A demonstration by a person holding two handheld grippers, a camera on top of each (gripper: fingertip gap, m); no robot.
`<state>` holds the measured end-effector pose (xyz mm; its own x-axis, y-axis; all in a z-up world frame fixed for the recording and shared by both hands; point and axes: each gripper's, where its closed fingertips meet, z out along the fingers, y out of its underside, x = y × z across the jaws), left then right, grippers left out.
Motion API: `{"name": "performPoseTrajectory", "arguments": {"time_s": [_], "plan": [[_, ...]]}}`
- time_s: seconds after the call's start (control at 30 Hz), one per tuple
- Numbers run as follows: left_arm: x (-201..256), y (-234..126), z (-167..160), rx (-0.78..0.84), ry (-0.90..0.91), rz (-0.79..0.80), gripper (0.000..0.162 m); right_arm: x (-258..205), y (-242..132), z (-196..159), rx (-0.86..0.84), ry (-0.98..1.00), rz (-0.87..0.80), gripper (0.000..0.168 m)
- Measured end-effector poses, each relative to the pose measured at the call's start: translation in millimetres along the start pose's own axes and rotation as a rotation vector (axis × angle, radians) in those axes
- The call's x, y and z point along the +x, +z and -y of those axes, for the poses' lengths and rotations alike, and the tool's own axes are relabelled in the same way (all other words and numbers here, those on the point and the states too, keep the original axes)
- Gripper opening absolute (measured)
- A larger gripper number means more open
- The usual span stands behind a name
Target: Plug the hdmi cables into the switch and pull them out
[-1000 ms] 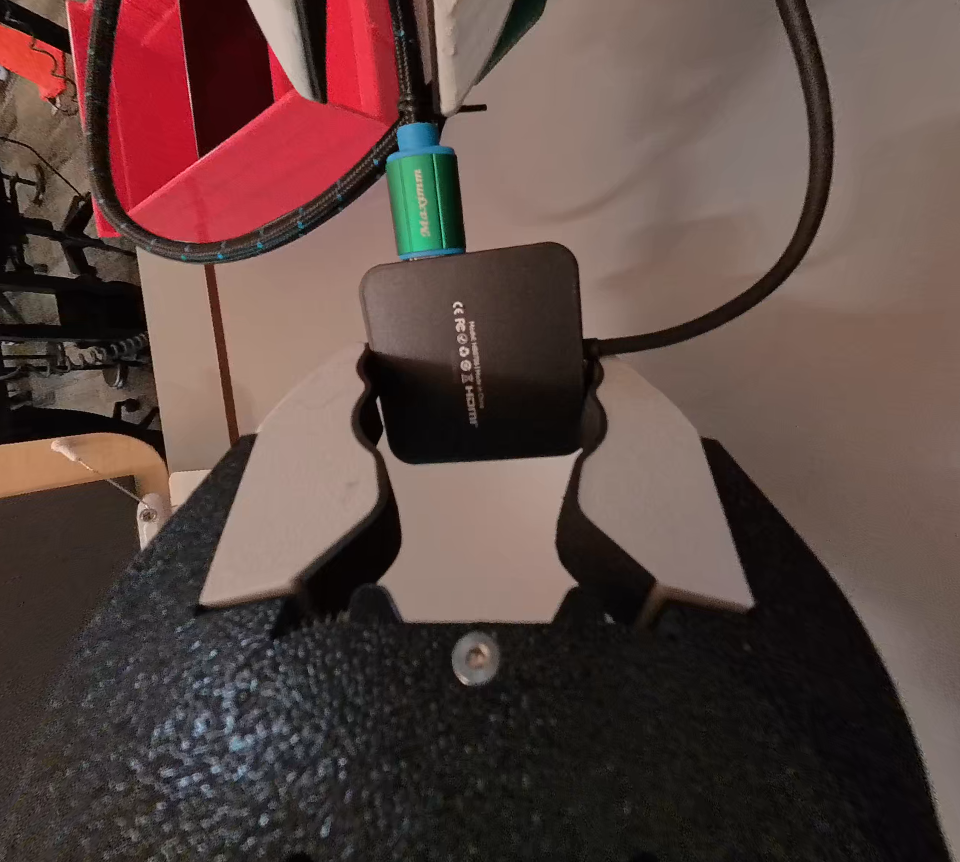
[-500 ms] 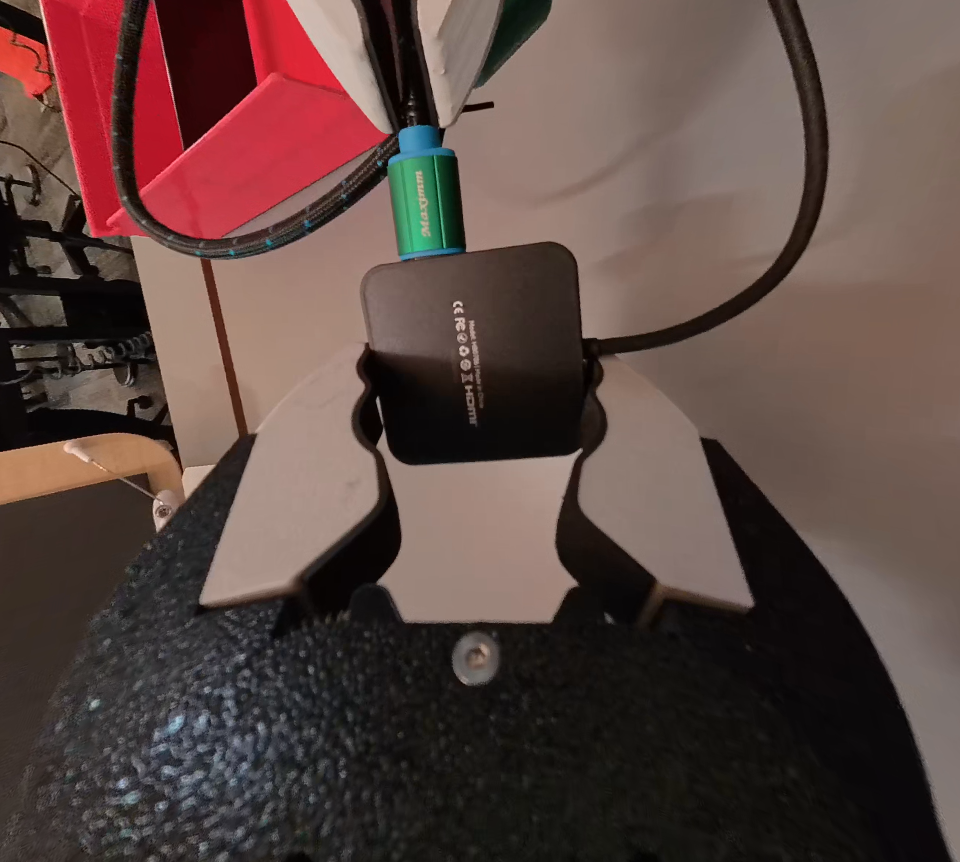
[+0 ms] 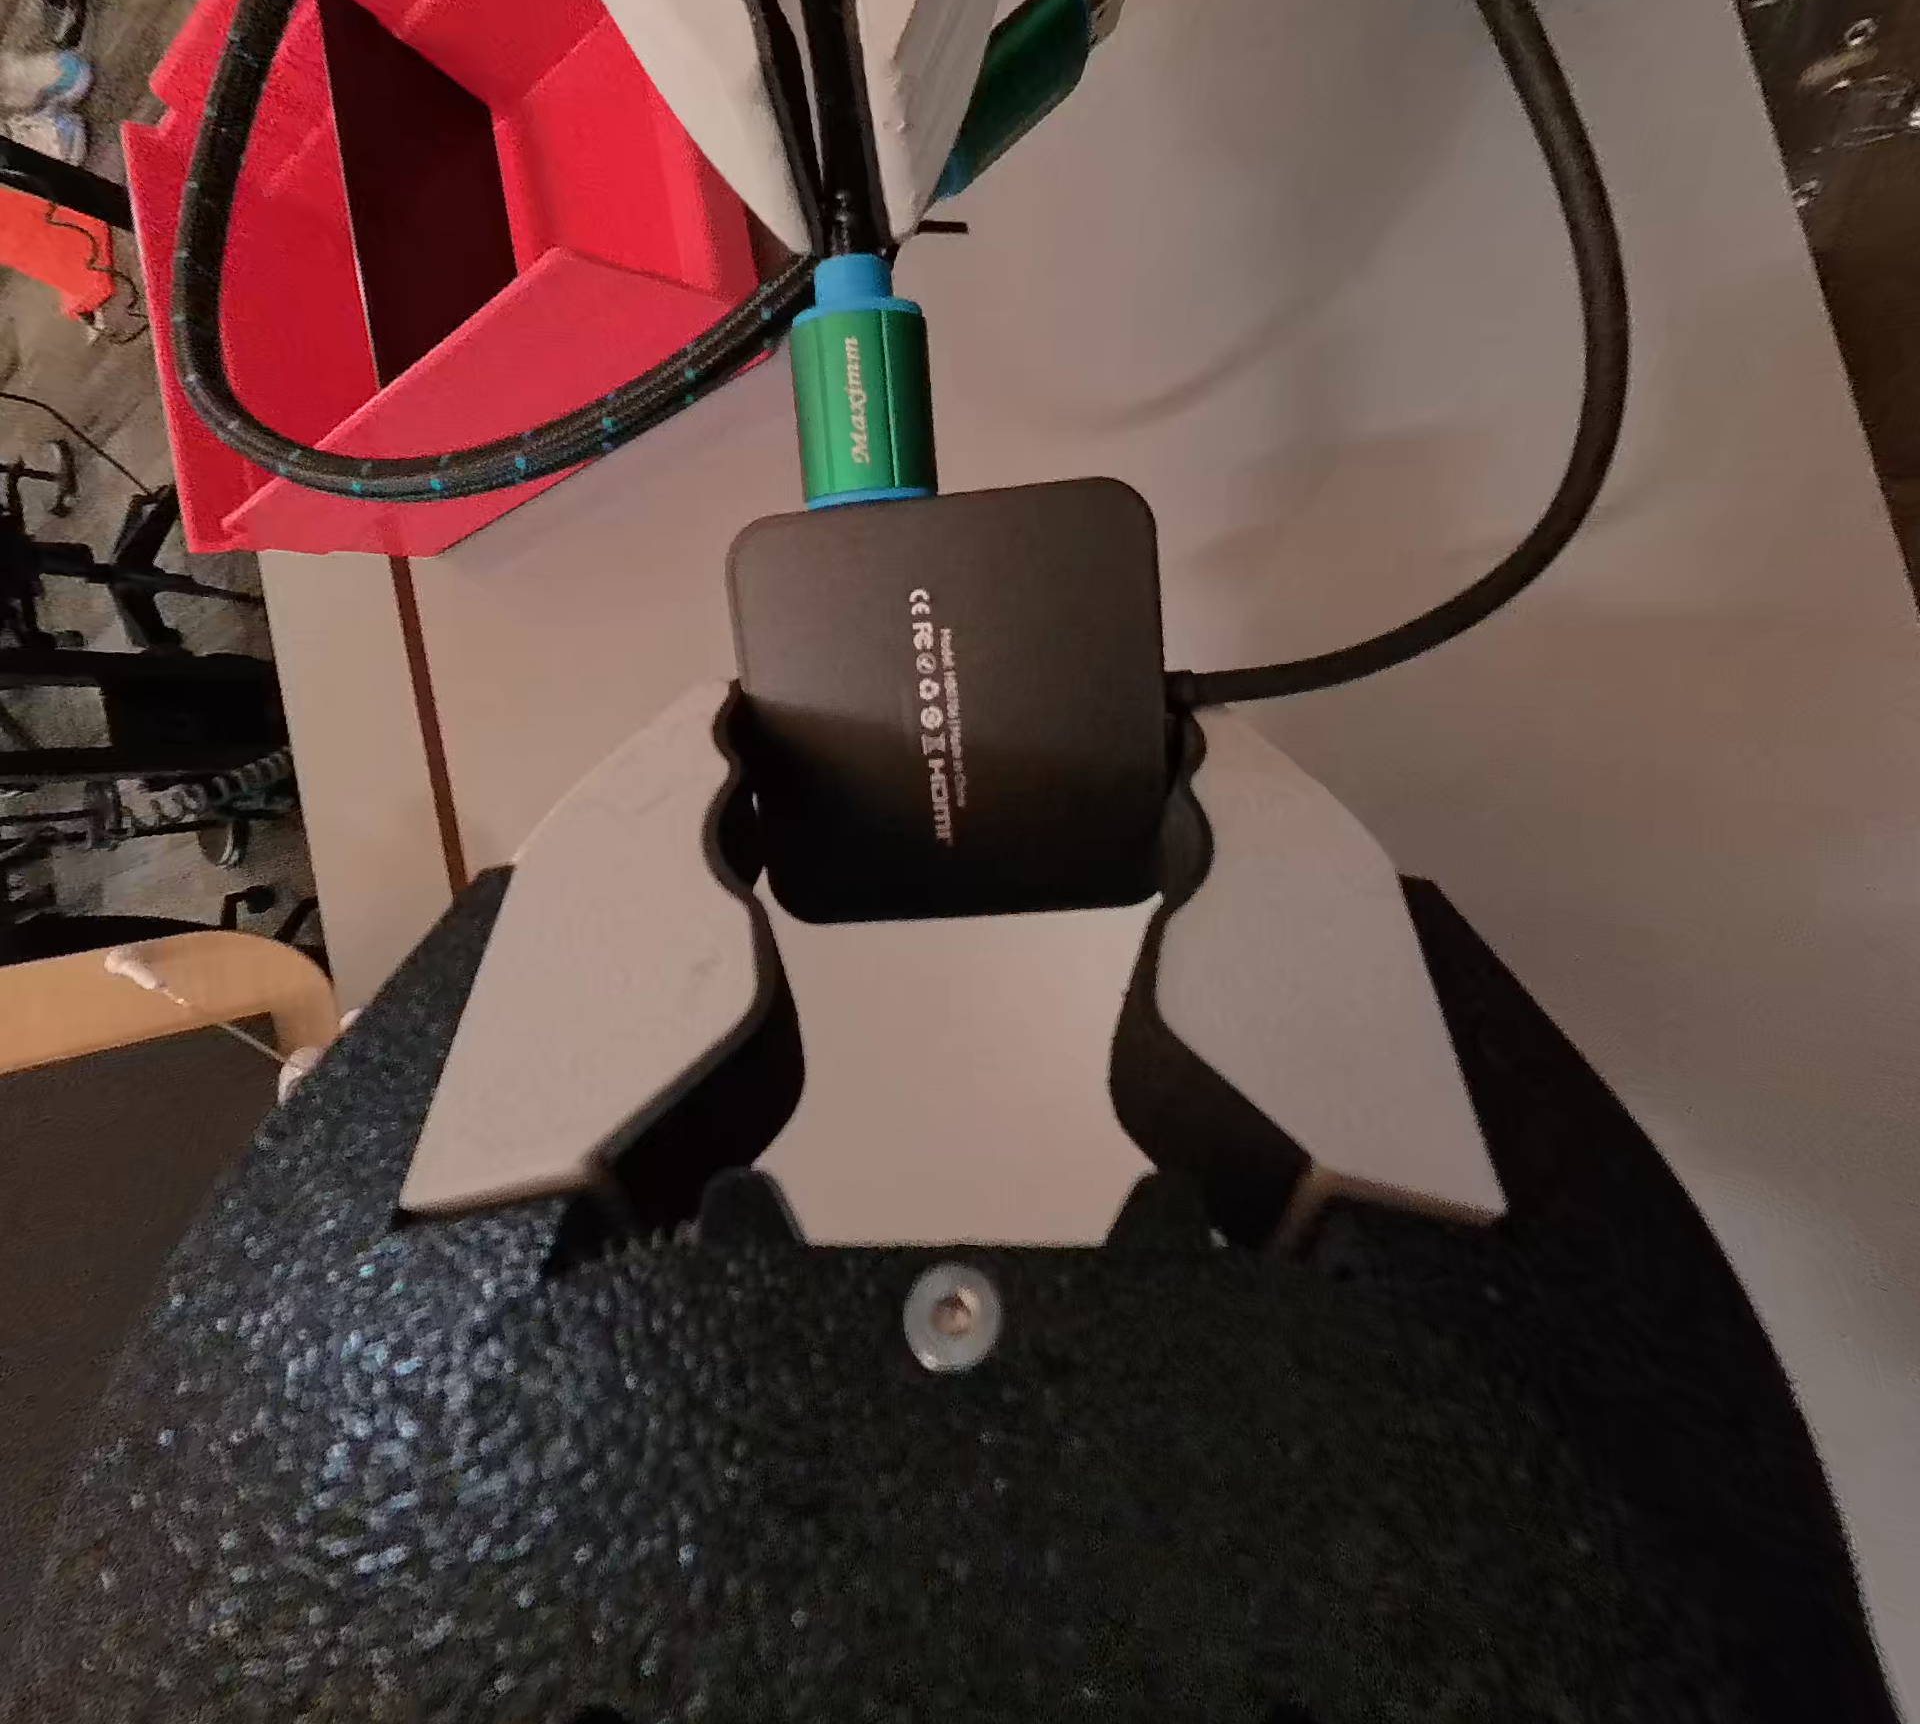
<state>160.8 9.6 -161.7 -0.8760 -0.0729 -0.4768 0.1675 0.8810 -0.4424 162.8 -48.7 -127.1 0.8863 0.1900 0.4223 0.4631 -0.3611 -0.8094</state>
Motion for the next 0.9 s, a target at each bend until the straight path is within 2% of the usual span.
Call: {"name": "performPoseTrajectory", "arguments": {"time_s": [0.03, 0.13, 0.2, 0.23, 0.27, 0.3, 0.33, 0.43, 0.53, 0.67, 0.9], "plan": [[0, 0, -1, -0.008, 0.01, 0.009, 0.074, 0, 1, -1, -0.01, -0.007, -0.006, 0.008], [6, -2, -11, -0.043, -0.013, -0.028, 0.073, -5, 2, -8, -0.057, -0.005, 0.017, 0.008], [-6, -15, -58, -0.227, 0.001, 0.054, 0.074, 15, -19, -47, -0.264, -0.003, -0.103, 0.008], [-8, -23, -67, -0.192, -0.057, 0.06, 0.073, 19, -30, -49, -0.197, 0.06, -0.106, 0.008], [-4, -30, -63, -0.103, -0.137, 0.023, 0.073, 19, -38, -39, -0.05, 0.138, -0.067, 0.008], [-8, -38, -58, -0.051, -0.178, 0.031, 0.073, 33, -50, -33, 0.04, 0.17, -0.133, 0.008], [-16, -45, -57, -0.041, -0.193, 0.078, 0.074, 52, -63, -37, 0.043, 0.19, -0.254, 0.008], [-32, -64, -51, 0.008, -0.242, 0.176, 0.074, 92, -100, -65, -0.068, 0.233, -0.54, 0.008], [-31, -73, -51, 0.05, -0.29, 0.234, 0.074, 111, -117, -110, -0.16, 0.34, -0.667, 0.008], [-19, -61, -62, 0.034, -0.323, 0.22, 0.074, 138, -120, -142, -0.051, 0.519, -0.747, 0.008], [-13, -58, -68, 0.035, -0.359, 0.197, 0.074, 172, -95, -196, -0.044, 0.768, -0.808, 0.008]]}}
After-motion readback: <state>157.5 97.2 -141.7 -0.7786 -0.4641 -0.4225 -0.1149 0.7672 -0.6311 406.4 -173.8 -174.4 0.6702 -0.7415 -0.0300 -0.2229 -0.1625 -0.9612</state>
